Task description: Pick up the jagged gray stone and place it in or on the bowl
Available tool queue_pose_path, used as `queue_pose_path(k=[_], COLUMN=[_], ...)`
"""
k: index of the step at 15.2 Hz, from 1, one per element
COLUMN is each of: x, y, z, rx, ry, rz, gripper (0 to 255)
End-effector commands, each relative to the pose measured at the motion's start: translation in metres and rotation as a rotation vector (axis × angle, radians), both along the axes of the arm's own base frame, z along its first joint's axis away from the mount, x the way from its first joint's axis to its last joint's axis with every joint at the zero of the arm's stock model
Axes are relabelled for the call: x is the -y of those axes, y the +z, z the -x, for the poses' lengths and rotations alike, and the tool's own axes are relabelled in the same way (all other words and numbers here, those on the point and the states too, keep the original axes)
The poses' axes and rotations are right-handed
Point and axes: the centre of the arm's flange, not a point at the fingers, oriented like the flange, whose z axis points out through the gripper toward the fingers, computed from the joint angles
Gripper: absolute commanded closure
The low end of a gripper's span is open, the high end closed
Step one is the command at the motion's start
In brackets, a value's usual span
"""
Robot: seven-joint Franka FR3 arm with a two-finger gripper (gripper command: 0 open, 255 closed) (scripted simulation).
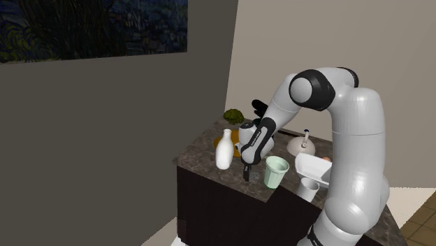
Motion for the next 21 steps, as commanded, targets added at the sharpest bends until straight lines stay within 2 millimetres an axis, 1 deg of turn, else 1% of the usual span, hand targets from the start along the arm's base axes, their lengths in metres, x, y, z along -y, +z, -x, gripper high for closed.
queue_pose_path(k=[1,10,21], x=[0.0,0.0,0.0], y=[0.0,0.0,0.058], z=[0.0,0.0,0.0], rx=[0.0,0.0,0.0], ry=[0.0,0.0,0.0], rz=[0.0,0.0,0.0], gripper=[255,255,255])
